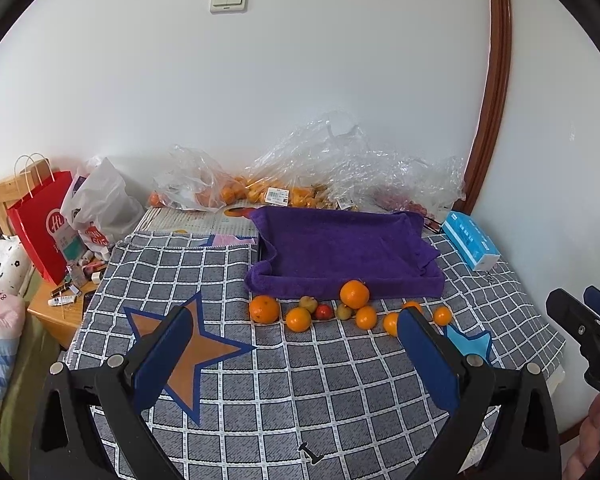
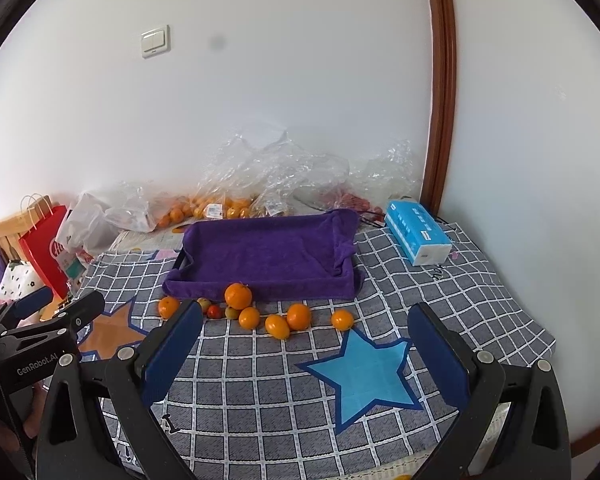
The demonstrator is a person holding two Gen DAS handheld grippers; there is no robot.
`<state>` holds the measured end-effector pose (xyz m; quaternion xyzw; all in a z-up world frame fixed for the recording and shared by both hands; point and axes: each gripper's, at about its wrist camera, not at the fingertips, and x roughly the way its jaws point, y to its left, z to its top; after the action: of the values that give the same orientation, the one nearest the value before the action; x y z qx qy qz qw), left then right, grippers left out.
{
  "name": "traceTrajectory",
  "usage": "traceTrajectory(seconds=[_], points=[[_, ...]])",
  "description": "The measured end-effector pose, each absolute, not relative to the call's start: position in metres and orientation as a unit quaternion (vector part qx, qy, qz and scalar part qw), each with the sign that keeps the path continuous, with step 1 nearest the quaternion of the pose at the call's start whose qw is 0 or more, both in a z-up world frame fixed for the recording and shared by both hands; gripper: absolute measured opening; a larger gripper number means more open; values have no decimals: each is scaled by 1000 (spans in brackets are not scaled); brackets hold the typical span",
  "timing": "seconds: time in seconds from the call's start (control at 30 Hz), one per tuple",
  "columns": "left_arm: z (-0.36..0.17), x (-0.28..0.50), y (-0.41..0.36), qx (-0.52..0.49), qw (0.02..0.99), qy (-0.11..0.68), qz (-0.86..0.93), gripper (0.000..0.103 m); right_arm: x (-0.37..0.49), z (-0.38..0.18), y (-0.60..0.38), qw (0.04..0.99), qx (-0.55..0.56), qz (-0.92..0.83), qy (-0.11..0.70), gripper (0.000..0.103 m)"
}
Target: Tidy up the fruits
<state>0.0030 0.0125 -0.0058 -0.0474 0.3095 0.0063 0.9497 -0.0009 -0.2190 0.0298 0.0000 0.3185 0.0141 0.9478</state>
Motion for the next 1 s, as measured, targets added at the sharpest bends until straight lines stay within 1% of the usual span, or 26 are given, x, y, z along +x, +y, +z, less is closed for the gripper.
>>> traceTrajectory(seconds=[1.0], points=[[-2, 1, 10, -43, 952, 303, 4, 102, -1, 29, -220, 948, 14, 16, 316, 102]])
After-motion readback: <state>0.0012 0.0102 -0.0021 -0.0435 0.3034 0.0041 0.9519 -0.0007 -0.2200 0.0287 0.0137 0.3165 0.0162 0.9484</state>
